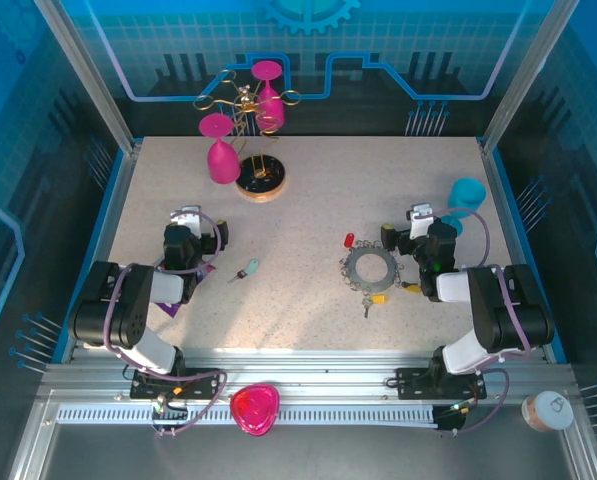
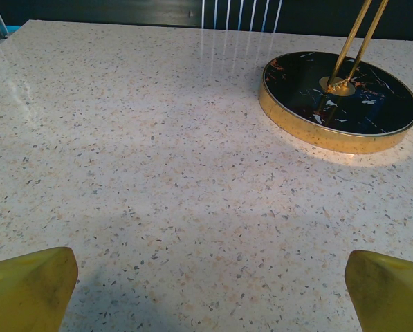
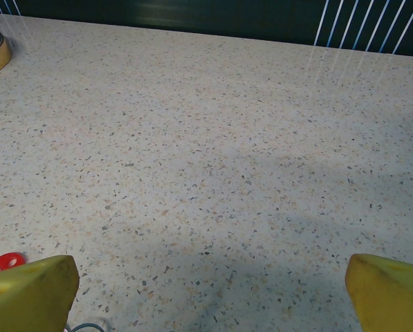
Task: Put the keys on the keyring
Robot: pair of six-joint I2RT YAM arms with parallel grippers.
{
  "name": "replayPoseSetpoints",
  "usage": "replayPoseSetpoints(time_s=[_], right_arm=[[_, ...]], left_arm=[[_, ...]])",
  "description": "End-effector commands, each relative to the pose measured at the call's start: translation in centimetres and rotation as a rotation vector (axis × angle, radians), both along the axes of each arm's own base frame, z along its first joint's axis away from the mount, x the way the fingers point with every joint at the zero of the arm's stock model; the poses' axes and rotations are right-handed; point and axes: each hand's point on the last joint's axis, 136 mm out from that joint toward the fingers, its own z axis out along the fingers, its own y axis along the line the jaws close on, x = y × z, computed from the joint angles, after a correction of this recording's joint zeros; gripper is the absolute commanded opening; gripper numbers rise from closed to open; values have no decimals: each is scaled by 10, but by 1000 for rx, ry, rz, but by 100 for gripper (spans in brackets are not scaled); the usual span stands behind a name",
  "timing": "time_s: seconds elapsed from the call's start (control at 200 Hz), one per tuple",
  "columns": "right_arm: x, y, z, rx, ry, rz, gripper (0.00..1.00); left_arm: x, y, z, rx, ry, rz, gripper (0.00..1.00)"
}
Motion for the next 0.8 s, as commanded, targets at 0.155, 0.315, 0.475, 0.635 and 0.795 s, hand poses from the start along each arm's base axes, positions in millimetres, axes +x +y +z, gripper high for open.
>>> replayPoseSetpoints(time_s=[0.155,0.315,0.475,0.635,0.795], right_arm=[[5,-1,7,-5,-22,-4,100],[4,0,8,-4,-25,4,100],[-3,-7,39,-31,-31,-45,100],[-22,-25,74,-5,-43,-177,100],[-51,-28,91,125,-9,-217,100]], left_arm=[[3,-2,10,-9,-29,-17,99],[3,-4,11,-8,-33,-29,99],[-13,-3,34,-9,-97,-22,99],[-23,-3,76,-28,-147,5,99],[-26,-24,103,-179,-137,-74,96]])
